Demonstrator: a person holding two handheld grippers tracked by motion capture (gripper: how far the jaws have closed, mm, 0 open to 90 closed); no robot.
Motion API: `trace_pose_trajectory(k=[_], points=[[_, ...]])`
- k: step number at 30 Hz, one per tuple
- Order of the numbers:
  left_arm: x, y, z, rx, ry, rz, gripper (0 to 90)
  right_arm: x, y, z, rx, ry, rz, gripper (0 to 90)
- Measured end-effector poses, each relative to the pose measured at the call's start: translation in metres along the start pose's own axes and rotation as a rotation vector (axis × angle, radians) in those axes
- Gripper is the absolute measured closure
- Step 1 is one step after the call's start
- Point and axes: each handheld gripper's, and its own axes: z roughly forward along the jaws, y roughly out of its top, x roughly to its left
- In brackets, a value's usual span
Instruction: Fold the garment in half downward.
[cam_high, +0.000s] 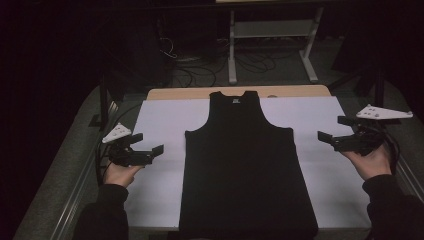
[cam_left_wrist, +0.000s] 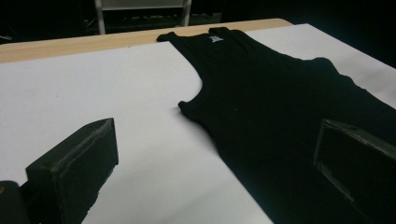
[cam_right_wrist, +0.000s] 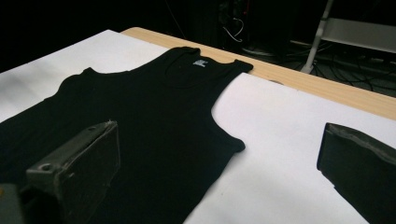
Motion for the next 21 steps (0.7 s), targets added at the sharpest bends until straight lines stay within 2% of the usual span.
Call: trace_pose_trajectory(k=[11, 21], points=[[0.000, 0.017, 0.007, 0.007, -0.015, 0.017, 0.0, -0.005, 0.014, 0.007, 0.019, 0.009, -0.006, 0.0], [0.003, 0.025, 0.014, 0.025, -0.021, 0.021, 0.0, -0.008, 0.020, 0.016, 0.043, 0.015, -0.007, 0.0]])
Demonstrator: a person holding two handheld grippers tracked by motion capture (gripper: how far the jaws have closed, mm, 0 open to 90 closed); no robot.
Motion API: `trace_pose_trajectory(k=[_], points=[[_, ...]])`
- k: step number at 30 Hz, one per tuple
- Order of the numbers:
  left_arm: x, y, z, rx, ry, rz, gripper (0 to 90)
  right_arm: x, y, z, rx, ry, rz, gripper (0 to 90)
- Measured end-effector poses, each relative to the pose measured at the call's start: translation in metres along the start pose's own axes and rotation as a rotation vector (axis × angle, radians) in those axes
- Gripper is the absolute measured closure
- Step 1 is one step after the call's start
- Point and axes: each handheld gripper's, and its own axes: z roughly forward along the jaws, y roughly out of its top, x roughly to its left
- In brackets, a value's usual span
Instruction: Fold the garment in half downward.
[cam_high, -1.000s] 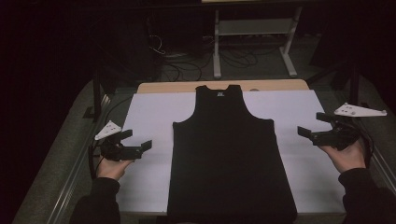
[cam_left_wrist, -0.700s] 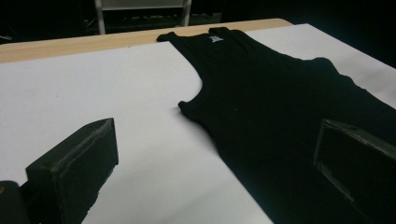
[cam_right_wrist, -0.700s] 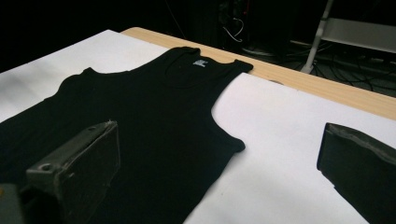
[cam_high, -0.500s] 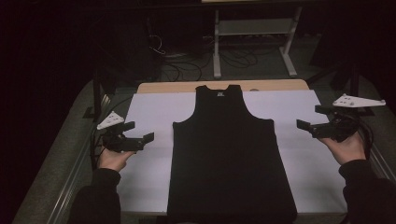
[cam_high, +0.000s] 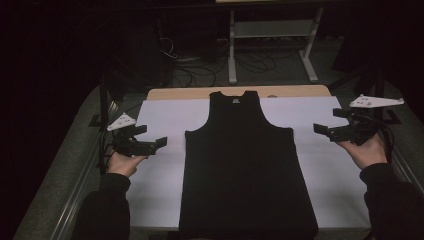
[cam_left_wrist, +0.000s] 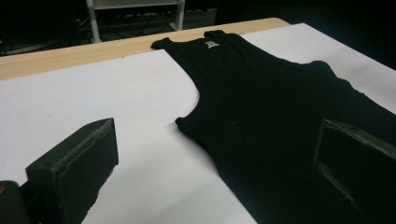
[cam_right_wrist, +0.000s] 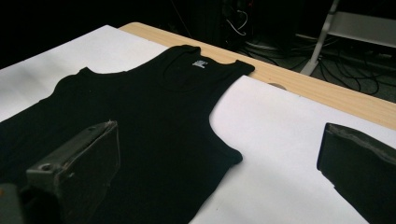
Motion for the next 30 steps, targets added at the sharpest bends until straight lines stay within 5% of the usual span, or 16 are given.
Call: trace_pose_trajectory(k=[13, 30], points=[[0.004, 0.011, 0.014, 0.041, -0.013, 0.012, 0.0, -0.009, 0.014, 0.011, 0.035, 0.005, 0.008, 0.0], [0.013, 0.016, 0.037, 0.053, -0.025, -0.026, 0.0, -0.030, 0.012, 0.035, 0.076, 0.008, 0.057, 0.0]])
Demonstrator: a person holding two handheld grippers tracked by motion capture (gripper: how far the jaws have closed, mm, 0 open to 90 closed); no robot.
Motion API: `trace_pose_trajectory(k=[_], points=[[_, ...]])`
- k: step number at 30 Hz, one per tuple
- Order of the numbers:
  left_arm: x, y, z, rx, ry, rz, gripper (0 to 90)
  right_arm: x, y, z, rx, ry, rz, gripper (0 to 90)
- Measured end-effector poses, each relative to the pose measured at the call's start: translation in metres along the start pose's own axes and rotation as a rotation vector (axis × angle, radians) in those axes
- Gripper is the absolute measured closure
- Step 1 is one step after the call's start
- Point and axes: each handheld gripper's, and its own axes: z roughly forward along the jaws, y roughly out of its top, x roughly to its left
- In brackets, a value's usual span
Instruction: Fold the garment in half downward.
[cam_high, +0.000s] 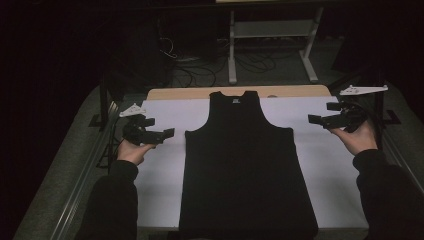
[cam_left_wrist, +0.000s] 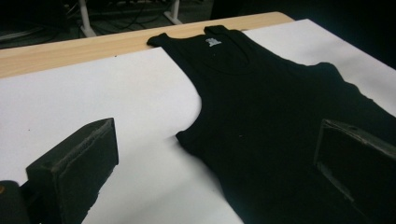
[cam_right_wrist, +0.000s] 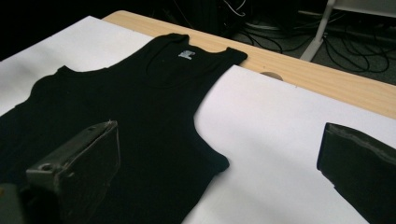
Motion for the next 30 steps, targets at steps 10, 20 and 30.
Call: trace_pose_trajectory(k=[10, 20, 30], points=[[0.007, 0.000, 0.017, 0.007, -0.010, -0.013, 0.0, -0.007, -0.003, 0.012, 0.028, -0.015, 0.007, 0.0], [0.014, -0.003, 0.032, 0.033, -0.013, -0.025, 0.0, -0.013, -0.007, 0.030, 0.042, -0.015, 0.043, 0.0], [0.019, -0.006, 0.039, 0.045, -0.010, -0.045, 0.0, -0.015, -0.012, 0.048, 0.055, -0.009, 0.068, 0.0]])
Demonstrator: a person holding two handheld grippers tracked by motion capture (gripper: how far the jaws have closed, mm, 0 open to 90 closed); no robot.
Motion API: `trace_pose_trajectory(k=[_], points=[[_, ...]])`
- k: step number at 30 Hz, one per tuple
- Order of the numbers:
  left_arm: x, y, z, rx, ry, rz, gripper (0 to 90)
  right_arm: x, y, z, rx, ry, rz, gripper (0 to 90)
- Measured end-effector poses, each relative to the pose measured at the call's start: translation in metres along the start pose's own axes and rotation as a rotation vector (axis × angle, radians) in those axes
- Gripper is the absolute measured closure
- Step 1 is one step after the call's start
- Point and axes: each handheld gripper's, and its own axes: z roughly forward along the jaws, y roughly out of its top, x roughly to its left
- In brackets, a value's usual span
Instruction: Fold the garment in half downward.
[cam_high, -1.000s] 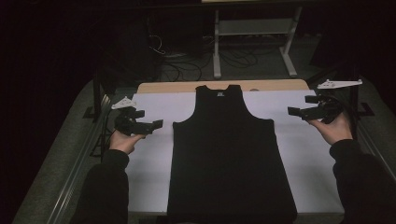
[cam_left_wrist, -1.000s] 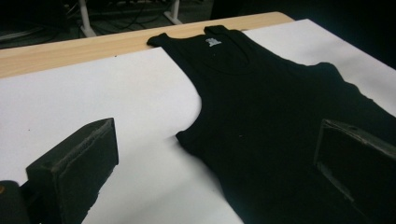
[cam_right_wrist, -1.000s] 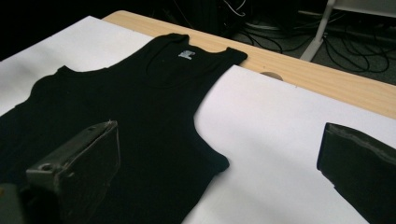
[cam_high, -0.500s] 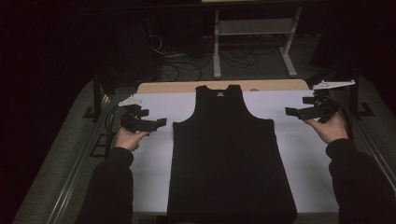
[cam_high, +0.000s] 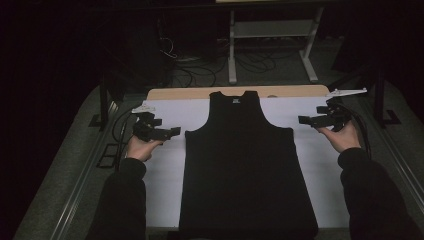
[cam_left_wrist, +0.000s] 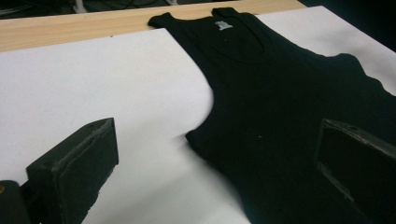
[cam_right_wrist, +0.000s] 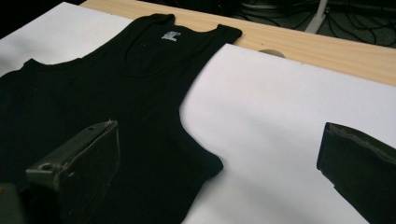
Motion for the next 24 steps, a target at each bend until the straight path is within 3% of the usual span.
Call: trace_pose_trajectory(k=[14, 19, 24], points=[[0.009, -0.006, 0.019, 0.023, -0.001, -0.037, 0.0, 0.002, -0.005, 0.024, 0.050, 0.001, 0.009, 0.0], [0.012, -0.010, 0.027, 0.033, -0.005, -0.044, 0.0, -0.002, -0.010, 0.031, 0.077, -0.002, 0.036, 0.1], [0.013, -0.011, 0.033, 0.037, -0.006, -0.050, 0.0, -0.001, -0.014, 0.037, 0.101, -0.002, 0.025, 2.0]])
